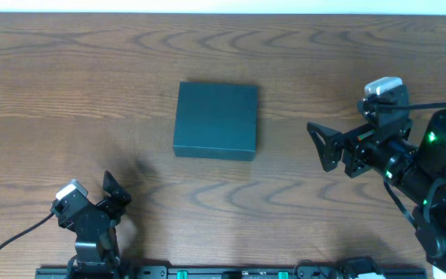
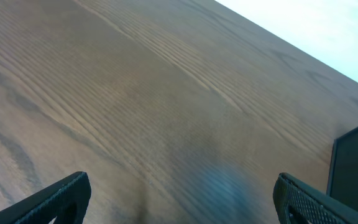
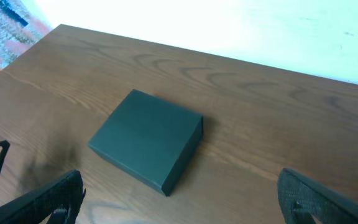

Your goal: Pack container

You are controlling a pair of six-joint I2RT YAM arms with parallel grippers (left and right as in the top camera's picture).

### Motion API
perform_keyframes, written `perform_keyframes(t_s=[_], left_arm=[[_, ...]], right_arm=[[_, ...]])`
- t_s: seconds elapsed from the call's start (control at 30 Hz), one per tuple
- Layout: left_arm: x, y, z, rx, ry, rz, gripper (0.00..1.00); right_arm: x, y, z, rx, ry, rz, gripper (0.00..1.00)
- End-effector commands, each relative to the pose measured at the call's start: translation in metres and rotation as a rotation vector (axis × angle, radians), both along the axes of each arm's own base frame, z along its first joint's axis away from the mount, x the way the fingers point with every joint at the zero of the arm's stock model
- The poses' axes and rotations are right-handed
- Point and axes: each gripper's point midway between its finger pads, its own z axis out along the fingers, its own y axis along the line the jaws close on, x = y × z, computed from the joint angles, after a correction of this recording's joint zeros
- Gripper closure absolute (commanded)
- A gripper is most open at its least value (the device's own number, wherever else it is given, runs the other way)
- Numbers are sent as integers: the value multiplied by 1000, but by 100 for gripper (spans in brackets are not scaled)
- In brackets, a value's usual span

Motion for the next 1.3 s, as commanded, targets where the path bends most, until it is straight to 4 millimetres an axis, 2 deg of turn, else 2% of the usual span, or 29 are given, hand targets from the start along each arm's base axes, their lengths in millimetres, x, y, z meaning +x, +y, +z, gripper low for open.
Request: perform_keyframes(t_s=[0.0, 0.73, 0.83, 1.03, 1.27], left_arm=[[-2, 0, -10, 26, 41, -18, 5], [-2, 0, -10, 26, 41, -18, 5], [-2, 0, -10, 26, 41, -18, 5], [-2, 0, -10, 26, 41, -17, 5], [-2, 0, -10, 26, 41, -18, 5]], right_arm=[[-1, 0, 4, -7, -16, 6, 1], [-1, -1, 4, -11, -18, 4, 1], [2, -21, 1, -119, -53, -77, 1], [-25, -29, -31, -293, -140, 2, 1], [-49, -32, -105, -318, -229, 10, 1]])
